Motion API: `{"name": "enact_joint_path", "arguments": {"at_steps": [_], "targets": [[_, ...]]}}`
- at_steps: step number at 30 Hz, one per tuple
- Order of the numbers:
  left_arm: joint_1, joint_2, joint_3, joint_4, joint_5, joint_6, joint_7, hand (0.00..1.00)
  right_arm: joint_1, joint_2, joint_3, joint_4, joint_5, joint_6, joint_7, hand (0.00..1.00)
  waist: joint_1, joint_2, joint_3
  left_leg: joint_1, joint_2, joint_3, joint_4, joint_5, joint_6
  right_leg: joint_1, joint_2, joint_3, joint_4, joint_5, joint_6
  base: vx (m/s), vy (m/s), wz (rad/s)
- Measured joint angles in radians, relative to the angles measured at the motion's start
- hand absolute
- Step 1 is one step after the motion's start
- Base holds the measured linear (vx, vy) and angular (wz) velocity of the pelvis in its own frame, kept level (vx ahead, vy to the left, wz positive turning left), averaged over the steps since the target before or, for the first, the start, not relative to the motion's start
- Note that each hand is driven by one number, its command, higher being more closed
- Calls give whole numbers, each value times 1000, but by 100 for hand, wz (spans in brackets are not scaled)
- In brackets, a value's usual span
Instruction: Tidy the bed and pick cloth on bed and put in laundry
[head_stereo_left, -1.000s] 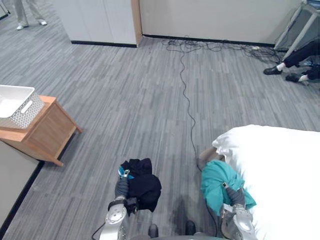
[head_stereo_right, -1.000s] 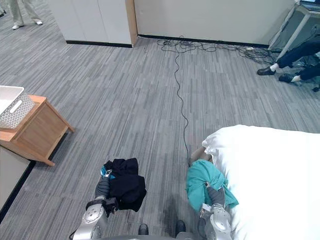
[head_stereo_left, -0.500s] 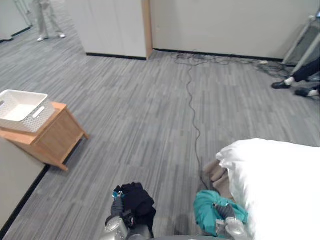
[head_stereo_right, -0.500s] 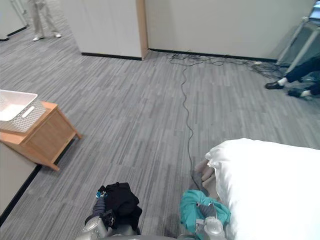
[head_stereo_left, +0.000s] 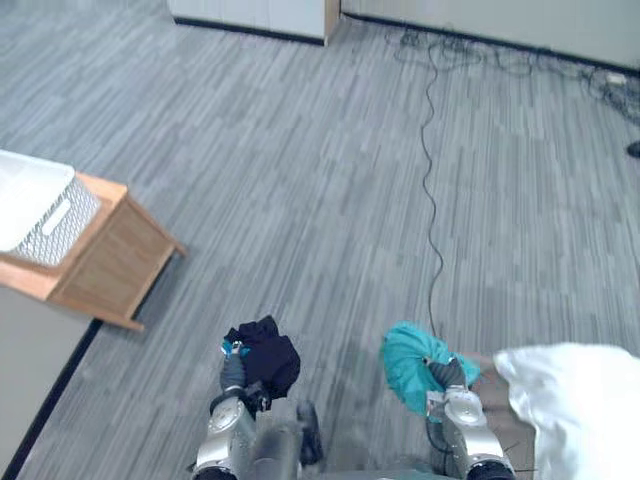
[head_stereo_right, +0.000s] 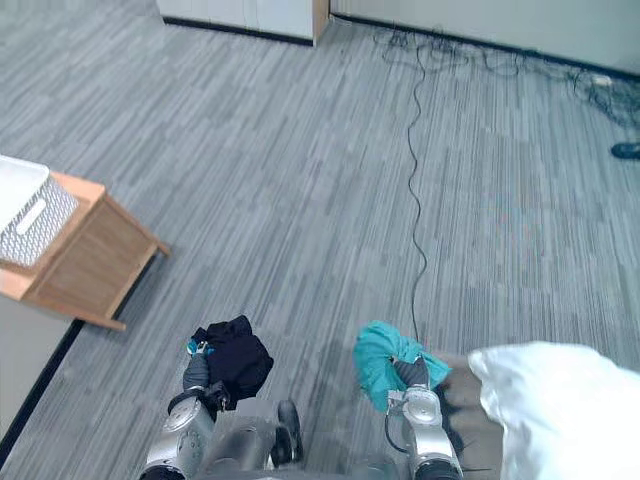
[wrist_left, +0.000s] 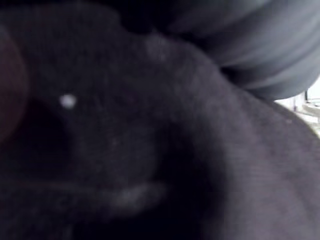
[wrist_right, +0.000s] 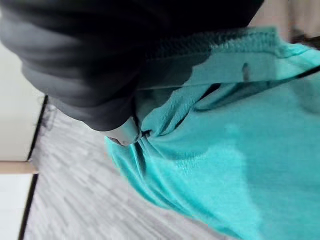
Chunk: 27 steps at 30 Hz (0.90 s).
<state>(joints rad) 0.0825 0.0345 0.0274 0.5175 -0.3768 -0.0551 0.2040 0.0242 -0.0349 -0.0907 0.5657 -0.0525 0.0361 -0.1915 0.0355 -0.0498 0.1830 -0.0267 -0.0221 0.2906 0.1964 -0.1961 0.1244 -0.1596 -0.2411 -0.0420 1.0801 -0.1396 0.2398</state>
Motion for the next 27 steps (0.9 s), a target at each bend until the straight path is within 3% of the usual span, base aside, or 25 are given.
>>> {"name": "enact_joint_path", "arguments": {"at_steps": [1,3,4,6,8,9,10,11,12,13,14,15,16,17,18,19,21,22,23,24,25,26,27], "targets": [[1,-1,-3,-25,0,-6,3,100,12,-10,10,-43,-4,-5,0,100,-14,15,7,77,6,-38,-58,-5,-7,-52,5,-71,46,-34,-71,510,65,47],[0,7,-13,-45,0,-17,12,100,12,-14,11,-97,-15,-12,-1,100,-29,32,16,140,23,-86,-111,-17,-27,-130,16,-149,2,-79,-134,474,-51,71],[-15,9,-19,-44,0,-18,16,100,13,-20,10,-136,-19,-20,-1,100,-54,38,20,166,44,-119,-118,-19,-33,-199,16,-206,-148,-113,-150,650,-167,94],[-25,4,-25,-43,1,-18,16,100,13,-30,8,-147,-19,-25,-1,100,-63,54,29,188,73,-152,-107,-22,-47,-245,25,-210,-354,-106,-153,553,-226,99],[-40,-4,-23,-36,8,-19,16,100,11,-41,7,-153,-19,-28,-1,100,-74,87,47,240,157,-203,-81,-58,-122,-252,44,-138,-788,47,-117,594,-338,112],[-42,-4,-20,-34,15,-19,16,100,13,-40,7,-153,-19,-28,-1,100,-74,77,43,253,171,-211,-80,-67,-140,-256,39,-110,-872,88,-99,666,-416,98],[-43,0,-13,-27,27,-20,19,100,19,-35,9,-157,-20,-27,0,100,-72,56,35,294,199,-222,-75,-93,-196,-265,14,-41,-990,130,-82,716,-480,87],[-46,3,-8,0,36,-20,20,100,28,-37,7,-160,-29,-26,4,100,-71,74,42,343,238,-235,-72,-112,-231,-260,20,-29,-957,241,-59,879,-569,76],[-46,-9,7,16,36,-18,21,100,27,-40,8,-156,-33,-21,9,100,-71,100,45,359,278,-237,-60,-103,-248,-267,46,-30,-889,289,-70,869,-578,62],[-42,-38,13,37,36,-17,21,100,13,-48,8,-155,-38,-11,22,100,-74,141,44,340,344,-259,18,-23,-288,-300,92,-49,-705,232,-121,864,-602,44],[-35,-51,22,38,36,-18,21,100,13,-49,9,-154,-38,-9,22,100,-73,138,45,302,365,-276,118,78,-279,-295,100,-76,-622,155,-149,719,-538,45],[-23,-57,28,38,35,-18,21,100,14,-49,14,-154,-38,-9,23,100,-69,137,45,265,376,-286,196,152,-266,-275,104,-95,-602,117,-164,738,-516,32],[-2,-67,47,38,34,-19,18,100,12,-45,37,-151,-36,-9,24,100,-59,137,46,152,412,-296,421,339,-208,-200,120,-121,-628,65,-195,603,-357,23],[3,-76,58,38,34,-20,16,100,9,-51,42,-149,-36,-10,24,100,-53,146,51,90,429,-296,543,330,-197,-157,140,-137,-657,61,-203,716,-390,21],[11,-88,71,37,31,-21,15,100,2,-64,47,-148,-34,-10,24,100,-33,167,69,-18,443,-309,806,234,-166,-45,183,-162,-736,61,-218,639,-335,-8],[33,-88,92,37,19,-21,14,100,-6,-67,64,-139,-34,-10,23,100,14,149,79,-95,398,-283,951,138,-157,62,202,-153,-812,52,-237,593,-313,-14],[61,-88,126,32,13,-22,15,100,-33,-72,91,-121,-33,-13,30,100,40,127,79,-189,321,-219,945,66,-184,161,204,-152,-901,42,-242,595,-246,-8],[84,-88,148,31,12,-22,17,100,-58,-77,101,-113,-33,-14,48,100,47,120,77,-260,269,-148,834,20,-208,212,202,-166,-951,32,-238,536,-160,11],[90,-88,154,31,12,-22,16,100,-63,-79,100,-113,-33,-14,52,100,52,119,76,-280,257,-113,774,6,-204,227,202,-174,-967,28,-233,534,-43,36],[99,-89,167,30,12,-22,17,100,-65,-94,99,-105,-33,-18,63,100,67,123,74,-325,240,25,599,-12,-179,279,199,-207,-1003,7,-218,535,-19,43],[100,-90,174,30,12,-22,17,100,-65,-97,97,-100,-33,-18,64,100,68,126,72,-337,234,87,535,-12,-178,303,193,-231,-1015,-3,-209,653,17,91],[103,-93,180,31,12,-22,18,100,-63,-112,94,-86,-35,-18,63,100,62,109,66,-338,211,253,379,-7,-172,353,177,-296,-1038,-32,-180,444,30,87],[102,-94,181,31,12,-22,18,100,-63,-116,91,-81,-35,-18,63,100,63,106,60,-333,204,324,323,-6,-169,374,170,-317,-1046,-43,-165,680,61,126]]}}
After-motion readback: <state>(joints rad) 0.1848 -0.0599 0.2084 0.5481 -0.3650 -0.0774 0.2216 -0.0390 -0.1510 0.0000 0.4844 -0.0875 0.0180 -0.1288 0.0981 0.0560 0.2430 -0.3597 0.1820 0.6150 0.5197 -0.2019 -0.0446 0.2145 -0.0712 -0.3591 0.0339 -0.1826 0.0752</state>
